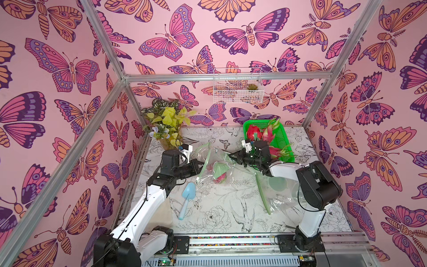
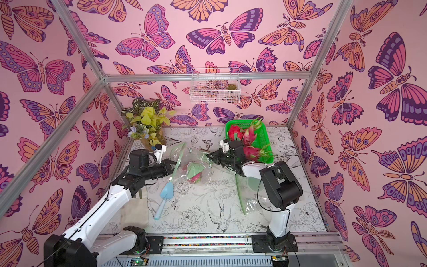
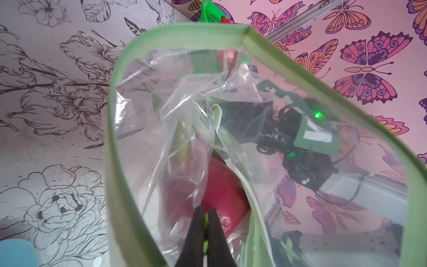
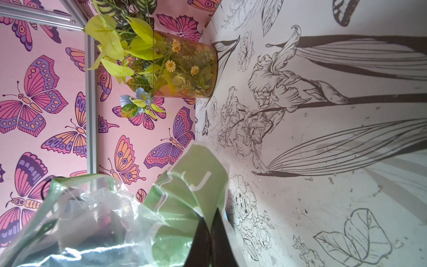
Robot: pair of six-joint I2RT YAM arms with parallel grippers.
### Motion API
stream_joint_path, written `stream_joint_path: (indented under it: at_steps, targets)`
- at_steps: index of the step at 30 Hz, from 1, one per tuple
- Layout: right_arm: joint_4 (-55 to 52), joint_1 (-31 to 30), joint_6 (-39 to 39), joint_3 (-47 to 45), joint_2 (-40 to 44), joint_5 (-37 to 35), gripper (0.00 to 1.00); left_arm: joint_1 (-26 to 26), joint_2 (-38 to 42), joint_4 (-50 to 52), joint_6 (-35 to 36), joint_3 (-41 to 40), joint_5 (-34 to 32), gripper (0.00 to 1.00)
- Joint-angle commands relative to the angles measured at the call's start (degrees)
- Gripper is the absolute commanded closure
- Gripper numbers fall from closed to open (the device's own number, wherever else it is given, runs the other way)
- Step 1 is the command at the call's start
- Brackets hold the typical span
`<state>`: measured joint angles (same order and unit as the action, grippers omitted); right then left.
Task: Open the zip-top bag and take out the dragon fruit
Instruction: Pick up the dragon fruit from the zipper food storage bag.
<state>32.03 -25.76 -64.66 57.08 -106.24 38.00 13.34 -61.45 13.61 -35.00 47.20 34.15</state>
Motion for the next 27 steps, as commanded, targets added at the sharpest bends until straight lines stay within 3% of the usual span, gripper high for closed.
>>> stream_joint_path:
  at_steps: [1,8,14,17,21,27]
  targets:
    - [-1.26,1.72,2.85,1.01,-2.03,-5.46,1.0,-0.93,3.65,7.59,2.67,4.11,-1.63,1.0]
    - [-0.45,0.45,3.27,2.94,-4.56,-3.17,0.98,-0.52,4.43,8.63,1.75,6.06,-1.85,1.0]
    - [1.67,-0.08,1.48,5.91,-3.85,3.34,0.54,0.19,2.08,7.85,4.28,5.54,-0.19,1.0]
    - [-4.3,0.05,4.82,8.28,-1.14,5.82,0.42,0.25,0.36,7.66,7.75,5.91,2.63,1.0]
    - [-13.78,0.09,9.55,11.13,2.68,6.75,0.35,0.79,-0.52,7.9,12.72,7.27,4.89,1.0]
    - [-15.51,0.82,8.31,12.23,6.79,9.07,0.33,5.04,-4.98,11.43,20.37,11.06,6.72,1.0]
